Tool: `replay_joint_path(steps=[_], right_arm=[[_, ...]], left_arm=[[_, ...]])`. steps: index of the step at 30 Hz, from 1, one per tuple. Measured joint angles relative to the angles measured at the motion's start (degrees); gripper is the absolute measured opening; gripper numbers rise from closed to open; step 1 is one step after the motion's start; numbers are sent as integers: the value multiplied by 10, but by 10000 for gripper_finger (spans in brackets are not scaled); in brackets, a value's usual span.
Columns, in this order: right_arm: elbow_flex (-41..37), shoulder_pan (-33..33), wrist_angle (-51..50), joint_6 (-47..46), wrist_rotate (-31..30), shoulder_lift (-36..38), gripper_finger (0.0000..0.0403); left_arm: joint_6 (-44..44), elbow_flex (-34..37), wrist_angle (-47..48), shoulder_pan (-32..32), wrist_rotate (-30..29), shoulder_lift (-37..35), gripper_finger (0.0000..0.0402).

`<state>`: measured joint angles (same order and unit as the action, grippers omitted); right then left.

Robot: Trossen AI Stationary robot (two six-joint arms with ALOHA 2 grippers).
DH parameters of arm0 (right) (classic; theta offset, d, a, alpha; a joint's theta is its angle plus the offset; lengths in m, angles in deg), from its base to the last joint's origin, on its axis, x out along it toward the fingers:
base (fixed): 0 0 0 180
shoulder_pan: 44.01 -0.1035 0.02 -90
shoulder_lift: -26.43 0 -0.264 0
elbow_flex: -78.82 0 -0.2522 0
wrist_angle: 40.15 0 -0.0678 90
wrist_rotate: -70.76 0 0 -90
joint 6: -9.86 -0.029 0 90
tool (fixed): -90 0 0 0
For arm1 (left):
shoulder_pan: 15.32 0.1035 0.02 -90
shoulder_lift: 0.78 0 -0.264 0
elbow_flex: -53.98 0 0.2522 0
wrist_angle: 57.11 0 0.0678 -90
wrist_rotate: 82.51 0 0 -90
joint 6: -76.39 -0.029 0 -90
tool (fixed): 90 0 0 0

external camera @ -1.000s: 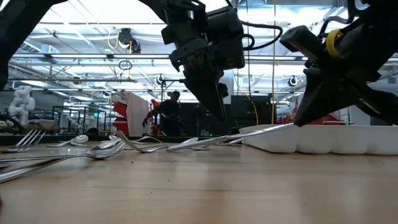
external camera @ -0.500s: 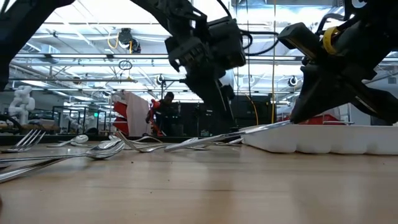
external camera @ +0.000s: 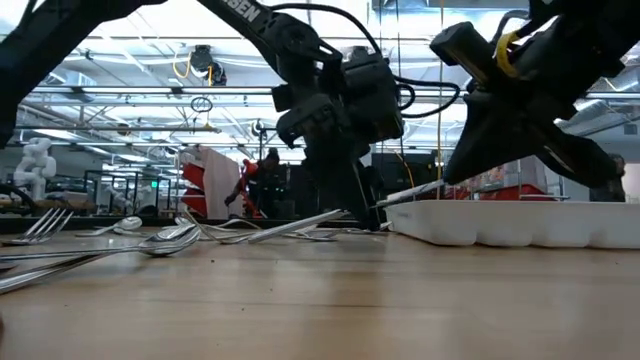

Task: Sort silverware
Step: Put the table knife into the silverware tray

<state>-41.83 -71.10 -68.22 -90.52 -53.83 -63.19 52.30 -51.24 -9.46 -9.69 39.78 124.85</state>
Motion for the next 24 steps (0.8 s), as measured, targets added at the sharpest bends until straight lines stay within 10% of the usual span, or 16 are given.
replay_joint_path(steps=[7, 16, 24], right_arm=[[0, 5, -1, 8, 0, 0, 0], [0, 5, -24, 25, -15, 6, 9], [0, -31, -90, 19, -15, 50, 94]], left_arm=[[6, 0, -1, 7, 1, 0, 15], [21, 0, 25, 8, -35, -17, 7], [52, -27, 53, 8, -115, -32, 7]])
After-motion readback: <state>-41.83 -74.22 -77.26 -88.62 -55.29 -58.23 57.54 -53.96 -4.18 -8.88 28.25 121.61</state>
